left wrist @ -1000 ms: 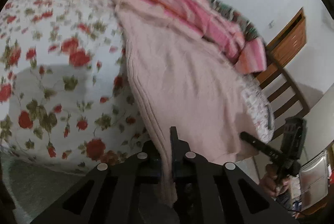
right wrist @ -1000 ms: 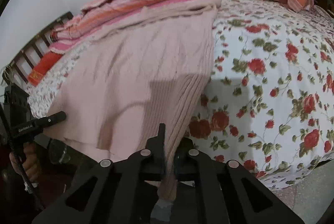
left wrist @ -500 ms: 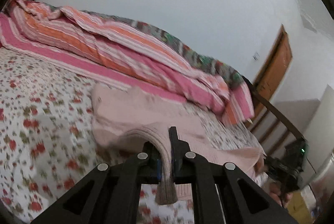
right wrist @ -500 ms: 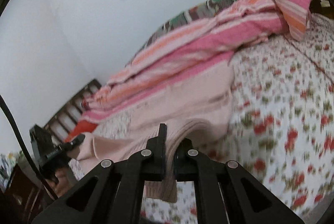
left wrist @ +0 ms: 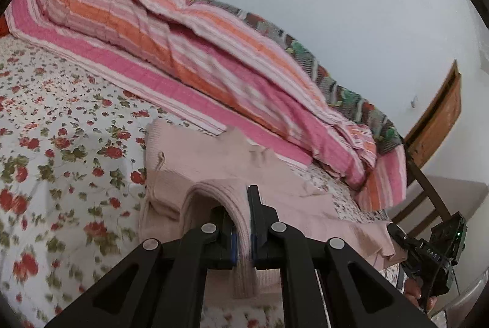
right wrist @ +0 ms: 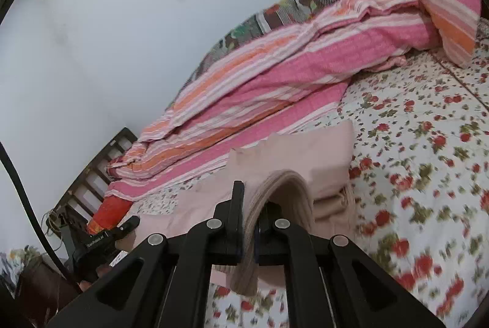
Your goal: Fold small clothes
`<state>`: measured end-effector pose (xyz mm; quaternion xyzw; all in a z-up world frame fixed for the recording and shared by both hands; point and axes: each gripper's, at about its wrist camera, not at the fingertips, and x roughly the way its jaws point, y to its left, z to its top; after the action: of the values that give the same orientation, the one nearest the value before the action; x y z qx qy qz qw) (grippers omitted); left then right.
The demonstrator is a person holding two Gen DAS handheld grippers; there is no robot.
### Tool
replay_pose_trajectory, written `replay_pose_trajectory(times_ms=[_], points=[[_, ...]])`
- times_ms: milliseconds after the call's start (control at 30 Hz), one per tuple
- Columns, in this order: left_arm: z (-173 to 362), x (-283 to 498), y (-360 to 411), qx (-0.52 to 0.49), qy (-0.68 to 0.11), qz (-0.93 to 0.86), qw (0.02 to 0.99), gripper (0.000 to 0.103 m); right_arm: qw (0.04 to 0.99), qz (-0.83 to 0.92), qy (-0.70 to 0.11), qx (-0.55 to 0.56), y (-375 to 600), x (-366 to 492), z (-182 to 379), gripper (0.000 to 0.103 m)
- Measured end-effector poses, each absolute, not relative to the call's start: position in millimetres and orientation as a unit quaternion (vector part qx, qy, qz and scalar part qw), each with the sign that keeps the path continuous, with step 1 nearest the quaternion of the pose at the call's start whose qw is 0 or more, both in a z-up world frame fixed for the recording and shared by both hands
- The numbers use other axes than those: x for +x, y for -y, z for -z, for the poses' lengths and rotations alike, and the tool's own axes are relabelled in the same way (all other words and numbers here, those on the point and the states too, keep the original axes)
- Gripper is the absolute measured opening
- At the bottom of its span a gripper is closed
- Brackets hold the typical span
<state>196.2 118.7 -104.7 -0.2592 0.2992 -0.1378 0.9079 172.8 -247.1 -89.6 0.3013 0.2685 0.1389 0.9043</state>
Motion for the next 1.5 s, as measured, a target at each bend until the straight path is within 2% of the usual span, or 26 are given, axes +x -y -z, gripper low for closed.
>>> replay_pose_trajectory(times_ms=[167, 500, 533, 567, 633, 700, 733, 767, 800, 833, 1100, 1167, 1233, 1367, 1500], points=[[113.0, 239.2, -115.3, -0.253, -0.315, 0.118, 0.907, 0.007, 0.911, -0.116, -0.294, 0.265, 237.7, 218.3, 89.3, 0.005], [129.3, 319.5, -113.1, -0.273, -0.358, 0.101, 0.887, 0.007, 0.892, -0.083, -0.35, 0.275, 242.1, 305.5, 111.3, 0.005], [132.4, 327.4, -112.3, -0.276, -0.367, 0.102, 0.883, 0.007, 0.889, -0.083, -0.358, 0.273, 241.9, 313.5, 115.1, 0.006], [135.9, 335.8, -111.4, -0.279, -0.381, 0.103, 0.876, 0.008, 0.887, -0.082, -0.364, 0.272, 241.5, 320.2, 117.5, 0.011], [139.3, 343.6, -111.4, -0.283, -0.395, 0.101, 0.868, 0.014, 0.879, -0.084, -0.384, 0.27, 241.5, 334.5, 125.8, 0.014], [138.9, 344.8, -112.8, -0.283, -0.386, 0.097, 0.872, 0.033, 0.875, -0.091, -0.387, 0.277, 243.2, 341.0, 130.5, 0.018], [136.2, 341.7, -113.9, -0.28, -0.374, 0.095, 0.879, 0.037, 0.874, -0.093, -0.383, 0.282, 244.7, 340.4, 131.1, 0.026], [133.8, 338.9, -115.0, -0.279, -0.365, 0.096, 0.883, 0.049, 0.875, -0.097, -0.377, 0.288, 246.9, 338.3, 130.5, 0.033], [131.3, 336.8, -116.3, -0.278, -0.357, 0.098, 0.886, 0.064, 0.877, -0.099, -0.369, 0.289, 247.9, 335.0, 128.8, 0.035], [128.1, 333.3, -117.9, -0.277, -0.346, 0.099, 0.891, 0.067, 0.882, -0.098, -0.36, 0.287, 249.5, 330.9, 126.3, 0.036], [118.9, 293.4, -119.7, -0.233, -0.348, 0.087, 0.904, 0.066, 0.899, -0.074, -0.351, 0.252, 250.7, 289.6, 114.6, 0.038], [123.6, 275.0, -121.5, -0.221, -0.354, 0.089, 0.904, 0.067, 0.903, -0.072, -0.356, 0.231, 247.8, 272.6, 116.7, 0.05], [128.6, 259.6, -123.8, -0.215, -0.36, 0.09, 0.904, 0.067, 0.904, -0.075, -0.362, 0.214, 244.9, 255.4, 120.1, 0.055], [142.3, 217.9, -131.5, -0.188, -0.373, 0.085, 0.904, 0.07, 0.911, -0.056, -0.374, 0.163, 238.5, 221.0, 123.8, 0.056], [157.3, 189.7, -137.0, -0.209, -0.381, 0.11, 0.894, 0.07, 0.913, -0.058, -0.378, 0.14, 239.0, 188.4, 130.8, 0.061]])
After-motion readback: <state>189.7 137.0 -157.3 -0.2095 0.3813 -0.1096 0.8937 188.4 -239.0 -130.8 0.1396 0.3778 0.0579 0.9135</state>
